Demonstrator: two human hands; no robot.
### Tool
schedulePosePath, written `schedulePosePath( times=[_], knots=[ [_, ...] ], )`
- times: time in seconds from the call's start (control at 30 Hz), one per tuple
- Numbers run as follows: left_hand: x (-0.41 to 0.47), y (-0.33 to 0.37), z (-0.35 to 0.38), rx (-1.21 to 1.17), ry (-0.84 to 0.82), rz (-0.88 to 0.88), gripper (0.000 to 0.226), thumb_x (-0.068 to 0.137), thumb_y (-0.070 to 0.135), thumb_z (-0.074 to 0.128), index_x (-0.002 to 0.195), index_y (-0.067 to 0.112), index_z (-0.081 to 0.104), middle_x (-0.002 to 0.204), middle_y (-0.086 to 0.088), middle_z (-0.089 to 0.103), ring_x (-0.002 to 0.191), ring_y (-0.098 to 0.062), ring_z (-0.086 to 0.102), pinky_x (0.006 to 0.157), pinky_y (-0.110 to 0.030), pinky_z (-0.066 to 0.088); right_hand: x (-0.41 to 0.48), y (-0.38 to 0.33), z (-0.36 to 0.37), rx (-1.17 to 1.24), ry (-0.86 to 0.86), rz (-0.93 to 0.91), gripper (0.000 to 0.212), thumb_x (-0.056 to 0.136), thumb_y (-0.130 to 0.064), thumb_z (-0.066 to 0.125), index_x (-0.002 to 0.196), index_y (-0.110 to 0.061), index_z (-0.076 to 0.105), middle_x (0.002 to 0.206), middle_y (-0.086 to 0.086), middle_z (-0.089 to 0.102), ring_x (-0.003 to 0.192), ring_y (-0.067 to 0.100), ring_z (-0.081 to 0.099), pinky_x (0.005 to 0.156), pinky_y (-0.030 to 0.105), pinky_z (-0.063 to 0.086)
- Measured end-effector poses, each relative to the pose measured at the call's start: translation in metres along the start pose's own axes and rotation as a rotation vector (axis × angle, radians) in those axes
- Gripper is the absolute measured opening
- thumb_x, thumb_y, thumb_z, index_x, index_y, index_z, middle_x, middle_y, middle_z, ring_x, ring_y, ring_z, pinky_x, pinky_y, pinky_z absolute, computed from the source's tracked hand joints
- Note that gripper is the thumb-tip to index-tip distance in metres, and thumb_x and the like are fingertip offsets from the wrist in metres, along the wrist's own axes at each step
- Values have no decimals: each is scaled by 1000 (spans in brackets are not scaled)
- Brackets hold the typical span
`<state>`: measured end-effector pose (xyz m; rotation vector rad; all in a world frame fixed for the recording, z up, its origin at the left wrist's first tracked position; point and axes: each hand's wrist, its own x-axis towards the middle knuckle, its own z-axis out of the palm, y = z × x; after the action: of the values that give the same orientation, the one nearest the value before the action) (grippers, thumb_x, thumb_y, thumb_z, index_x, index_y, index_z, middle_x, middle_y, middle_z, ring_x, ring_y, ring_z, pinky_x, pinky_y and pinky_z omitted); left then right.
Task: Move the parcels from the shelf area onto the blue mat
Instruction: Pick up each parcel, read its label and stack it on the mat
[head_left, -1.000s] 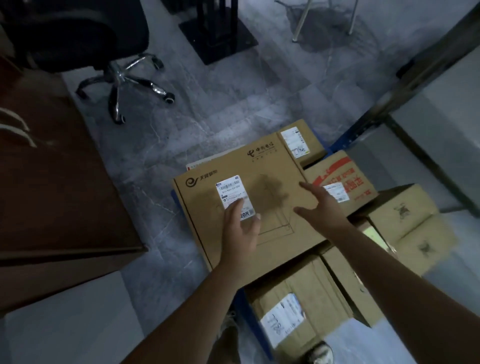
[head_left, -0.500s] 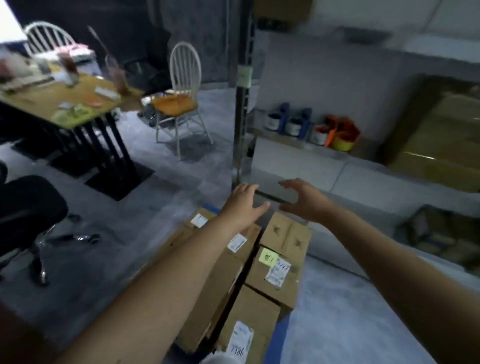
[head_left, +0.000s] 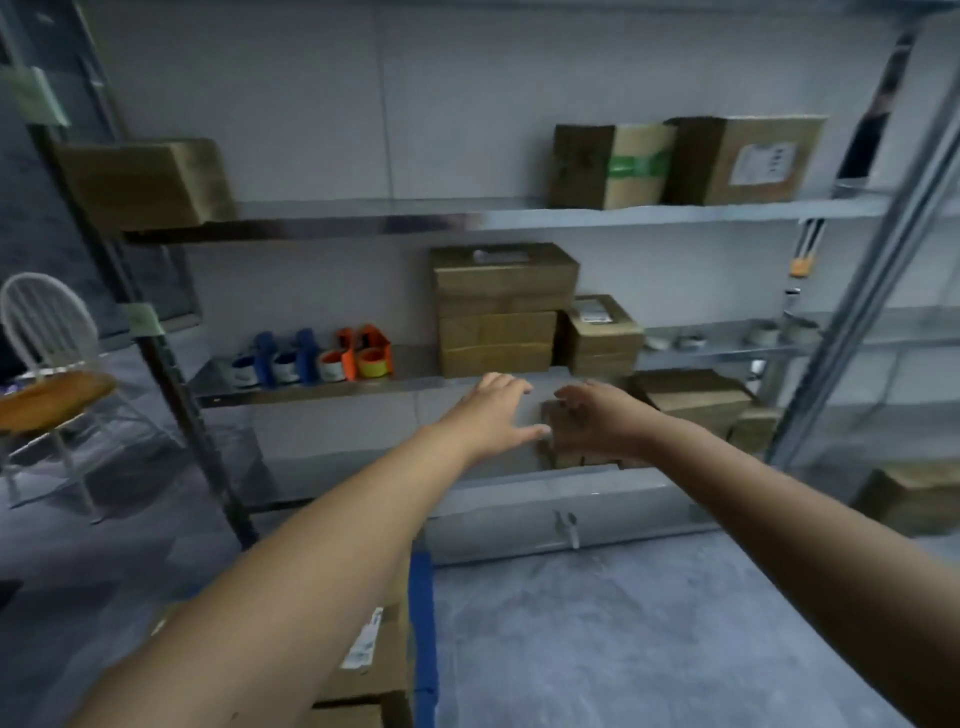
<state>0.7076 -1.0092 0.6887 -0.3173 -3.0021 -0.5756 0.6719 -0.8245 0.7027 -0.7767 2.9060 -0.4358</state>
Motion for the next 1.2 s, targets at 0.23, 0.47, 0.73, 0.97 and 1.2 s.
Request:
schedulePosePath(
  times=[0.23,0.47,0.73,0.97,1.2],
  knots=[
    [74,110,25,14,-82,263,69,87,54,63,142,18,42,145,-3,42,139,-20,30,113,-40,32,-64,106,-50,95,153,226,69,77,-41,75,136,-19,49,128,3,52,114,20,52,94,32,46],
    [160,169,53,18,-112,417,72,87,53,63,144,17,38,144,-3,41,136,-19,34,111,-41,36,-52,185,-76,79,241,389,76,75,-46,75,139,-19,46,135,4,50,122,20,48,103,37,43],
    [275,198,93,7,-157,528,62,88,53,60,137,18,44,137,-3,47,129,-20,40,106,-39,39,-42,266,-96,78,279,563,75,77,-34,76,143,-25,41,138,-1,49,124,14,47,100,26,36],
    [346,253,139,79,-270,670,58,90,51,59,134,16,45,134,-5,48,125,-23,45,103,-41,43,-80,346,-99,75,332,785,77,81,-32,73,146,-20,36,145,3,44,132,19,41,107,31,34],
    [384,371,194,19,-361,771,64,93,48,57,144,15,35,145,-3,40,129,-21,45,104,-43,44,-141,457,-127,74,351,914,78,83,-32,71,149,-20,32,146,3,43,133,20,41,106,31,34]
  ],
)
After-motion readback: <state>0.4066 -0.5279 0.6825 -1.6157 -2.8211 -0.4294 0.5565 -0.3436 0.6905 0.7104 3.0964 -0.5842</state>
